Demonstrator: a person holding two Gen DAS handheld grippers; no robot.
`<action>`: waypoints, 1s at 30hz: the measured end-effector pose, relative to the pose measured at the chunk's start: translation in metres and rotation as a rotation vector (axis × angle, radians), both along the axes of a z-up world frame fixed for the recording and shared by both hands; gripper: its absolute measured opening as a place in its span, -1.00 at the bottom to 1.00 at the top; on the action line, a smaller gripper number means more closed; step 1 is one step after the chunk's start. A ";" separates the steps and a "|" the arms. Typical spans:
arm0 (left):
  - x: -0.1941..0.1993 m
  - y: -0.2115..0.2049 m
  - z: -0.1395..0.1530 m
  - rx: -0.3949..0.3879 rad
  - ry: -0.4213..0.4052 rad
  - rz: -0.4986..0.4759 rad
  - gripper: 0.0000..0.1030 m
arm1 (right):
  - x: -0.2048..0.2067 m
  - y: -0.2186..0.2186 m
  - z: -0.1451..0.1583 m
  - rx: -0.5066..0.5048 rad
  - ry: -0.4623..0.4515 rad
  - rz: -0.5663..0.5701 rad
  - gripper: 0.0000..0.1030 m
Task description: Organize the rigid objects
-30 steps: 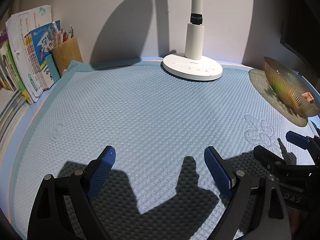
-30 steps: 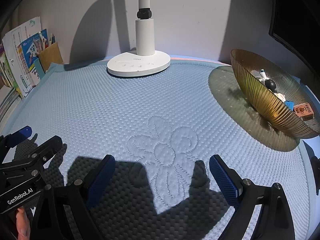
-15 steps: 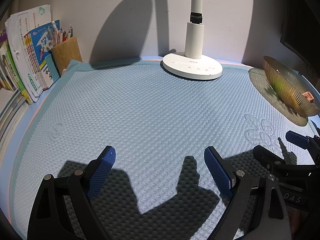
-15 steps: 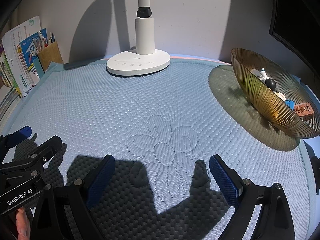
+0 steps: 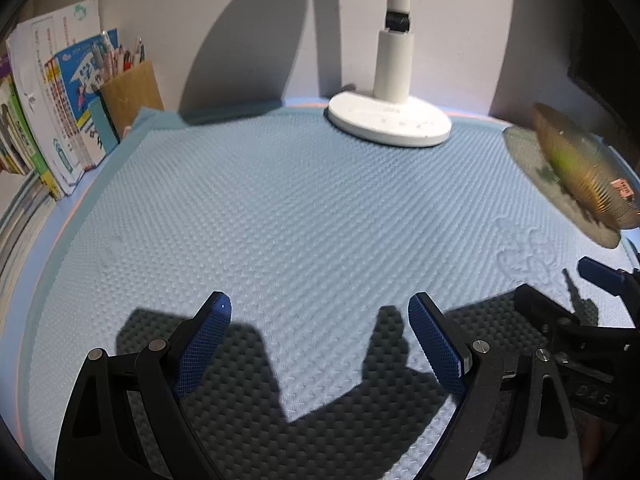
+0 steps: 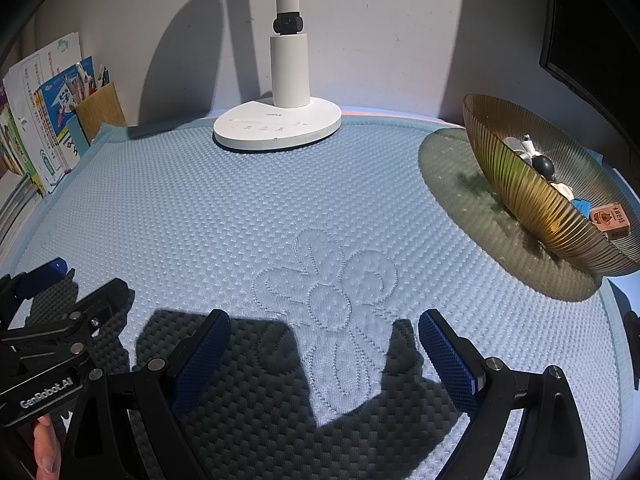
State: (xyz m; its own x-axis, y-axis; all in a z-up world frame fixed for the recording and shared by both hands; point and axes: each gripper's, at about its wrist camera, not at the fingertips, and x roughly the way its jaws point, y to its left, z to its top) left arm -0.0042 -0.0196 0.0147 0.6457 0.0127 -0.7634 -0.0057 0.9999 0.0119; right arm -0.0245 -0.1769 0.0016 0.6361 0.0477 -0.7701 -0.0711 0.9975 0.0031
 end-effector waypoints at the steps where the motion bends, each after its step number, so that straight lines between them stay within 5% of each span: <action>1: 0.001 0.000 -0.001 0.006 0.011 0.007 0.74 | 0.000 0.000 0.000 0.001 0.001 0.002 0.83; 6: 0.005 -0.001 -0.005 0.022 0.045 0.023 0.76 | 0.001 0.000 -0.001 0.007 0.003 0.007 0.83; 10: 0.009 0.004 -0.007 0.011 0.073 0.048 0.98 | 0.000 0.000 0.000 0.009 0.007 0.009 0.83; 30: 0.011 0.008 -0.011 -0.027 0.090 0.050 1.00 | 0.010 -0.002 -0.007 0.020 0.068 0.014 0.91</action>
